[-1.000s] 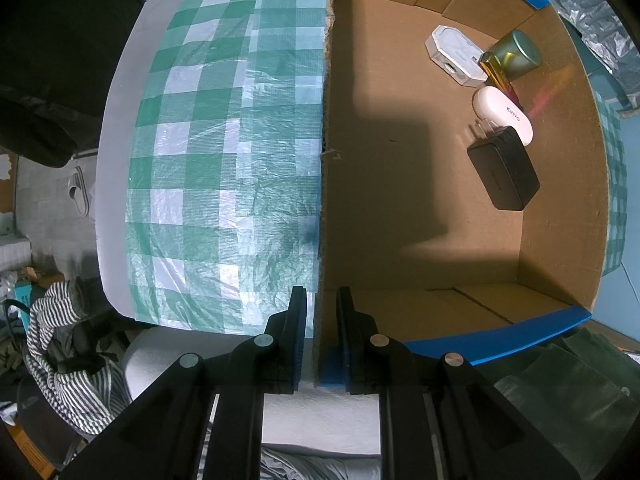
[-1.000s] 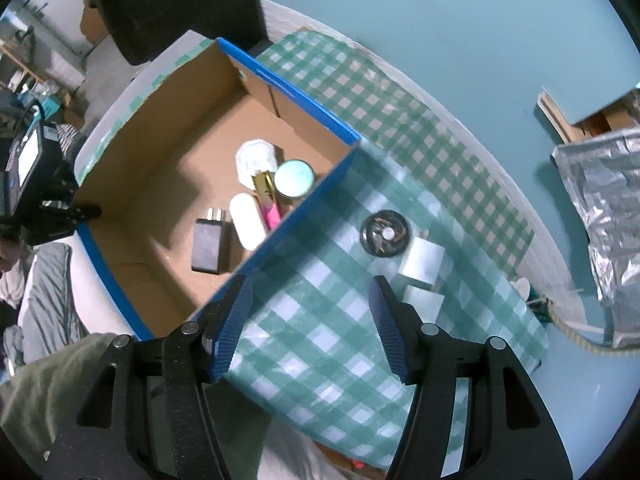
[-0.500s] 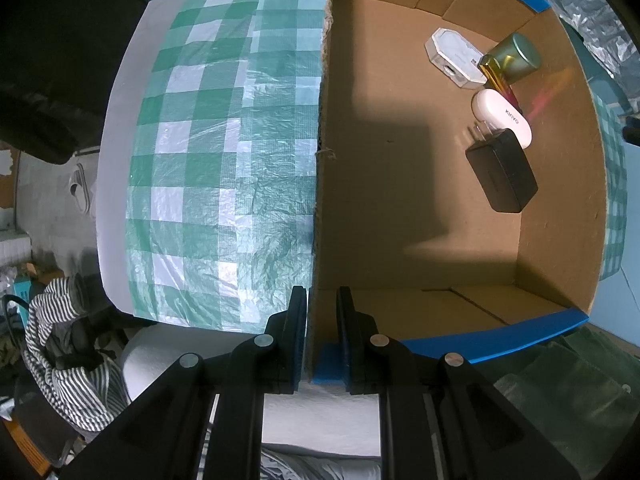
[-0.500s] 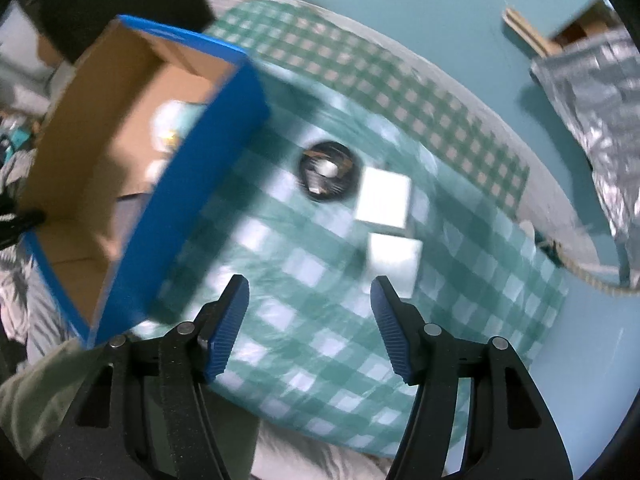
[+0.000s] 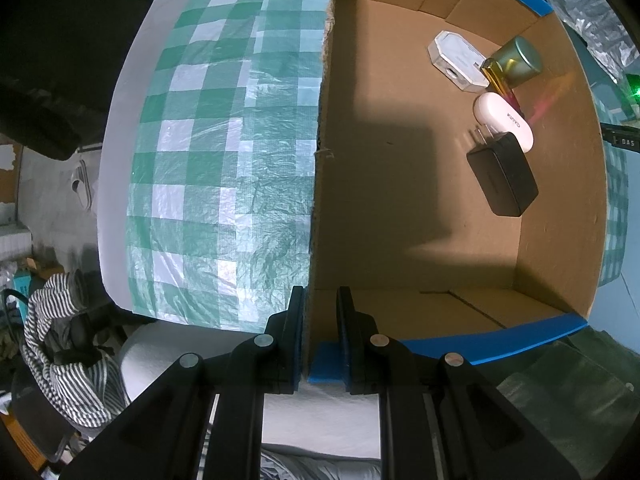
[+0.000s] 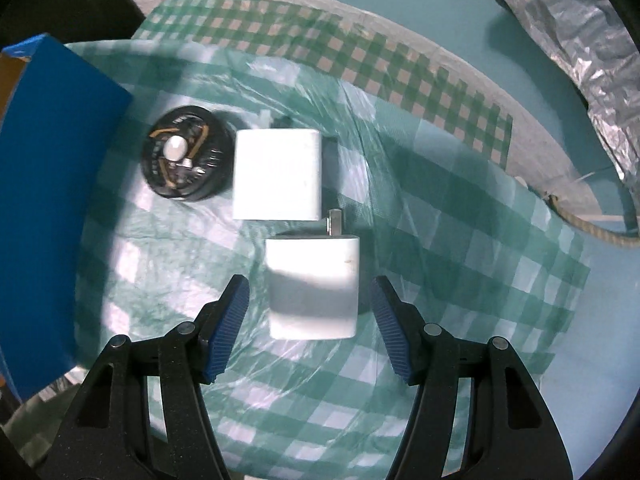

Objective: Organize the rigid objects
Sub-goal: 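Move the right gripper back to the white chargers on the cloth, then close the right gripper on the nearer white charger and lift it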

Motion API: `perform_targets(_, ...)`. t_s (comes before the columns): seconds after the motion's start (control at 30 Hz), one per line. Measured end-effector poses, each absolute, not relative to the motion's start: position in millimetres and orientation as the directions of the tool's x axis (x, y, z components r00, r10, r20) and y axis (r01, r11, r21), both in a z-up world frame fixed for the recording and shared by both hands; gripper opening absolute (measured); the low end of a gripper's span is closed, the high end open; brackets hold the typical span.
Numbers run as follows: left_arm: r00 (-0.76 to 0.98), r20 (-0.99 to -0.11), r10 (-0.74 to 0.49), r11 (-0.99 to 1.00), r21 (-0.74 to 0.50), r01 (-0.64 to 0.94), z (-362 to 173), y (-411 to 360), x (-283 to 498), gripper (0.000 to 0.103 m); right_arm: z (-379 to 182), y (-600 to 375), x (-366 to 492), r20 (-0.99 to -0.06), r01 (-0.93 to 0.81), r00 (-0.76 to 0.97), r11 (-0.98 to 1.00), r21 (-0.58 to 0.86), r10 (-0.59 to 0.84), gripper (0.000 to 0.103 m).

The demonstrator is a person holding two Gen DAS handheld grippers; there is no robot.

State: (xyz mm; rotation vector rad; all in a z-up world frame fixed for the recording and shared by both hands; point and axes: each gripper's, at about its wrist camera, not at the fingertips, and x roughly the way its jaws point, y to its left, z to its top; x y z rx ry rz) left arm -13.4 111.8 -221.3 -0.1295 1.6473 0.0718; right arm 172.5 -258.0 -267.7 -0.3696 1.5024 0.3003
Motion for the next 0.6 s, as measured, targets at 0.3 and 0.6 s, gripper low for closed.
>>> perform_targets(0.3, -0.078, -0.996, -0.035, 0.99, -0.024, -0.137, -223, 115, -16, 0.015, -288, -257, 180, -0.997, -0.414, 0.044, 0.908, -0.071, -0.058, 0.063)
perform_targets(0.6, -0.079, -0.996, -0.033, 0.99, -0.022, -0.137, -224, 118, -18, 0.015, -295, -261, 182, -0.999, -0.381, 0.02, 0.924, -0.031, -0.026, 0.052)
